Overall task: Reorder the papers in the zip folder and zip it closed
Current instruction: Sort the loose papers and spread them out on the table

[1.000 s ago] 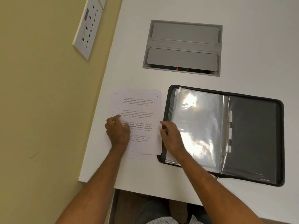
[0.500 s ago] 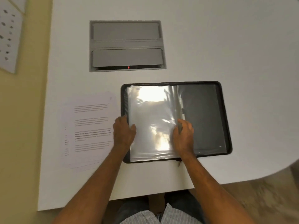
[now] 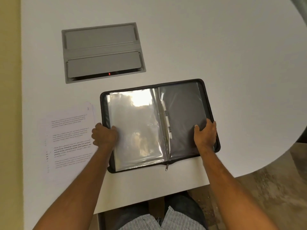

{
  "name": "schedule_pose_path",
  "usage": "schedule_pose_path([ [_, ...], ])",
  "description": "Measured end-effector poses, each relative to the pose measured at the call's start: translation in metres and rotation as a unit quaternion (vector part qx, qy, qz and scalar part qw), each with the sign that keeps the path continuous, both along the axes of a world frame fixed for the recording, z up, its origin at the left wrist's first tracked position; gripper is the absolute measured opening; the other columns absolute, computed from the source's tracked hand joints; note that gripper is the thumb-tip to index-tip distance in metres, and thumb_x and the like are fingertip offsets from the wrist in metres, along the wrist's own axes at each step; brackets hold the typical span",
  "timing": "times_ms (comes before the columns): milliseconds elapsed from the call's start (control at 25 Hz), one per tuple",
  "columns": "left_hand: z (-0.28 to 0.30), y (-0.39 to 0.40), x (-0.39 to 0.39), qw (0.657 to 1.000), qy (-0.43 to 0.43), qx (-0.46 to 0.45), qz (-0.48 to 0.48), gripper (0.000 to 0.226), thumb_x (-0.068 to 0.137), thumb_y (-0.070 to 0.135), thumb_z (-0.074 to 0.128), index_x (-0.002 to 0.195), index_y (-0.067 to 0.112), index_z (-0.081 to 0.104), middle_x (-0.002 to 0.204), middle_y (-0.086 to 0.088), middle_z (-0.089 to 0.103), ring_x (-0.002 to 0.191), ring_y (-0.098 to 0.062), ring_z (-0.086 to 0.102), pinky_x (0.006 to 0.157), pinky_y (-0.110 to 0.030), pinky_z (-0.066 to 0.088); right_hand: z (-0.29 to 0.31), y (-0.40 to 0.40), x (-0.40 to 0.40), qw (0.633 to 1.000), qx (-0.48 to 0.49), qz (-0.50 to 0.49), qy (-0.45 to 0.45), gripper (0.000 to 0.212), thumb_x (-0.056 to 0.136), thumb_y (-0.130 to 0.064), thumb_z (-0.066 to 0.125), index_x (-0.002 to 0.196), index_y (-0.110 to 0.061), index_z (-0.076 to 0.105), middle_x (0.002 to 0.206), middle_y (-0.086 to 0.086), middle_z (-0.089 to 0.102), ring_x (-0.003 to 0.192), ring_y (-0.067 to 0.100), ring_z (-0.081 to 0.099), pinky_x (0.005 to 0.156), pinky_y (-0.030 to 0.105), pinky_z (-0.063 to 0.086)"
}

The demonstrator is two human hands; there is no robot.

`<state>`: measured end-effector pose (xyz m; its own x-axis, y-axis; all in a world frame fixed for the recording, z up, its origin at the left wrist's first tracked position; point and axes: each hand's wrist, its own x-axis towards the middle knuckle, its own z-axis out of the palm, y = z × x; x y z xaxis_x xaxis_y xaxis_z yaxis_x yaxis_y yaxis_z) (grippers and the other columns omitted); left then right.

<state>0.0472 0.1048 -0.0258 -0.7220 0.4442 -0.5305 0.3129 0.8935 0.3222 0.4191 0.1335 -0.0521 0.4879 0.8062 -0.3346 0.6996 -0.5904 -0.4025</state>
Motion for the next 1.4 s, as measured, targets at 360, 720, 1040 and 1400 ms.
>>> schedule_pose_path([
  [360,0.001,0.012,0.004,0.996,0.05,0.028,0.074,0.05,0.105,0.043,0.05,0.131,0.0,0.055,0.132,-0.023,0.054,0.123,-0.042,0.051,0.107,-0.054,0.038,0.003,0.039,0.041,0.993,-0.064,-0.102,0.011,0.064,0.095,-0.04,0.071,0.147,-0.012,0.046,0.148,0.016,0.05,0.134,0.039,0.047,0.107,0.057,0.042],
  [720,0.008,0.01,0.049,0.977,-0.024,0.175,0.115,0.037,0.107,0.034,0.045,0.107,0.003,0.063,0.105,-0.016,0.064,0.101,-0.035,0.06,0.092,-0.046,0.049,-0.003,0.055,0.101,0.975,0.034,-0.206,0.083,0.021,0.101,-0.028,0.062,0.112,-0.01,0.06,0.127,0.017,0.053,0.107,0.038,0.059,0.099,0.055,0.05],
  [1040,-0.005,0.005,0.144,0.97,-0.103,0.161,0.148,0.034,0.106,0.032,0.048,0.084,0.009,0.057,0.087,-0.009,0.061,0.086,-0.029,0.057,0.078,-0.038,0.047,0.001,0.057,0.161,0.983,0.0,-0.178,-0.038,0.048,0.101,-0.028,0.057,0.145,-0.011,0.046,0.149,0.02,0.047,0.137,0.042,0.043,0.116,0.056,0.034],
  [1400,-0.004,0.015,0.223,0.95,-0.203,0.162,0.172,0.03,0.107,0.03,0.049,0.081,0.016,0.055,0.08,-0.001,0.057,0.075,-0.018,0.052,0.065,-0.031,0.041,-0.004,0.042,0.123,0.997,-0.011,0.071,0.014,0.072,0.104,-0.043,0.052,0.164,-0.021,0.019,0.172,0.009,0.009,0.158,0.034,0.009,0.122,0.058,0.026],
])
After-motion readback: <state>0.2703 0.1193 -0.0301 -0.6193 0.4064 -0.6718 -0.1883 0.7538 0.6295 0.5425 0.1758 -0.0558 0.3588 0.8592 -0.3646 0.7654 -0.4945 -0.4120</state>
